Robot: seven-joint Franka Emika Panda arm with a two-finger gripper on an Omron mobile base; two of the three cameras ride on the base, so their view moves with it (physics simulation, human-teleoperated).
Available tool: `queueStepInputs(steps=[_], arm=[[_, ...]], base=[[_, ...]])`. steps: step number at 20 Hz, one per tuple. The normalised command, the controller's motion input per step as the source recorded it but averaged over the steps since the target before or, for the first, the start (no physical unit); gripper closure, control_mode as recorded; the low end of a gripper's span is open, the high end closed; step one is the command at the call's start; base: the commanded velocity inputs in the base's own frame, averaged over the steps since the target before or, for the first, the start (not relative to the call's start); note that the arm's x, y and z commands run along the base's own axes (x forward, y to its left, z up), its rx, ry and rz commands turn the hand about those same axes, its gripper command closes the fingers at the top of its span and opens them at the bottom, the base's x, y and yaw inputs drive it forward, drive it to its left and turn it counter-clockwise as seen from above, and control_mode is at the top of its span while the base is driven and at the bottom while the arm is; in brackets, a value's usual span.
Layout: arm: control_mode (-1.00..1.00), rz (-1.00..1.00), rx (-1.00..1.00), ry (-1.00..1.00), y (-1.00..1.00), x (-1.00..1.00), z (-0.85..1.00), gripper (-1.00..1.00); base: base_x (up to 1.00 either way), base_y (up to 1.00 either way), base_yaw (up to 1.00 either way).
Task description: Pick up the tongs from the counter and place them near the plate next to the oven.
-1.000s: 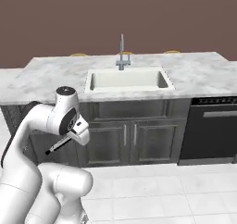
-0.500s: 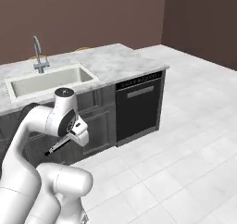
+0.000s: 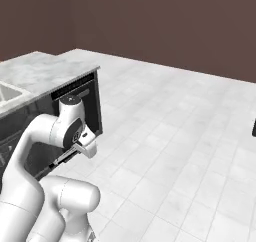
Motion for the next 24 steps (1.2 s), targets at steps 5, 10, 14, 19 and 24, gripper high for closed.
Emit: queueStepInputs(steps=[5,10,14,19,24], arm=[[1.0,0.0,0.0,0.0,0.0,0.0,0.0,1.0],[1.0,0.0,0.0,0.0,0.0,0.0,0.0,1.0],[1.0,0.0,0.0,0.0,0.0,0.0,0.0,1.0],[1.0,0.0,0.0,0.0,0.0,0.0,0.0,1.0],[1.0,0.0,0.0,0.0,0.0,0.0,0.0,1.0]], base=[[0.42,-0.19,-0.43],[0.7,-0.24,-0.14],[0.85,-0.27,0.0],[0.8,-0.34,-0.03],[0.25,-0.26,-0.54]])
